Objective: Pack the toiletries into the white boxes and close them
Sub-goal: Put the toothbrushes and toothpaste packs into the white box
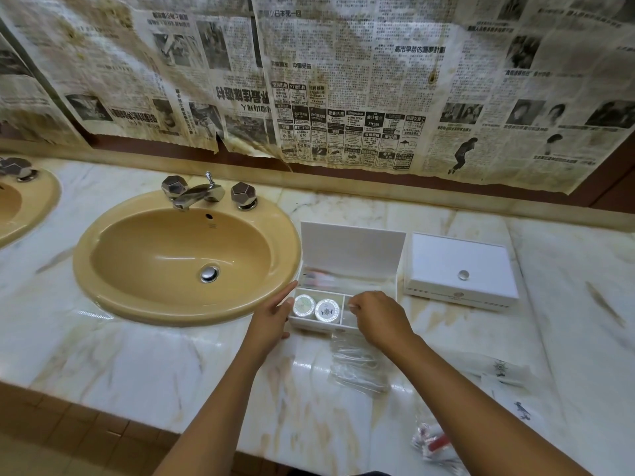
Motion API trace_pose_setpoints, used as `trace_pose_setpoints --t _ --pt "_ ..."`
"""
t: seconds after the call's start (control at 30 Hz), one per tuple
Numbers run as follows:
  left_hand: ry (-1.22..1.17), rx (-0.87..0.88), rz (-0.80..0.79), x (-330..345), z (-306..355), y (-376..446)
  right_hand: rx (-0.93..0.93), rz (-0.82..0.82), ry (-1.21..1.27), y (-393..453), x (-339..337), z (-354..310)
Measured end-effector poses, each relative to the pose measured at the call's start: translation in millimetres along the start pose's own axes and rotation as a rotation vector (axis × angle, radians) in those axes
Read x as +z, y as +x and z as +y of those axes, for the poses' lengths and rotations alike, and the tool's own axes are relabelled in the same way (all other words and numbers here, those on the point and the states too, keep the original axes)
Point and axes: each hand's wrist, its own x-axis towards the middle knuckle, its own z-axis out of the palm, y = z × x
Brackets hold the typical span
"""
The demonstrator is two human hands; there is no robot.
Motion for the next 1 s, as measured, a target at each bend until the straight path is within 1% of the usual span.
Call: trace_pose_setpoints --t 0.17,0.43,0.6,0.67,0.77,0.83,0.87,1.0 --pt "-0.007 -0.001 0.000 0.2 1.1 -0.4 0.014 0.053 0.087 -1.9 -1.4 -2.0" --pt "-0.016 -0.018 0.009 1.3 -0.7 1.3 0.081 0.088 0.283 -1.9 -5.0 -10.8" --pt "-0.020 -0.025 0.006 0.8 -0.6 0.6 0.020 0.182 0.277 0.8 -1.9 -1.1" --pt "-0.017 -0.025 0.003 0.8 0.8 0.0 0.013 0.210 0.225 2.2 -1.2 2.1" --pt "-0.024 -0.020 -0.001 1.2 3.1 -2.1 0.034 0.209 0.107 2.9 3.6 6.4" --pt "-0.027 -0.016 -0.003 1.4 4.2 -3.2 0.057 0.240 0.120 1.2 6.6 8.6" --pt "-0.027 -0.015 -0.003 1.5 4.3 -3.5 0.059 0.240 0.135 0.3 7.0 8.9" --pt "-0.025 -0.016 -0.005 2.0 5.0 -3.5 0.072 0.150 0.130 -1.8 3.1 5.4"
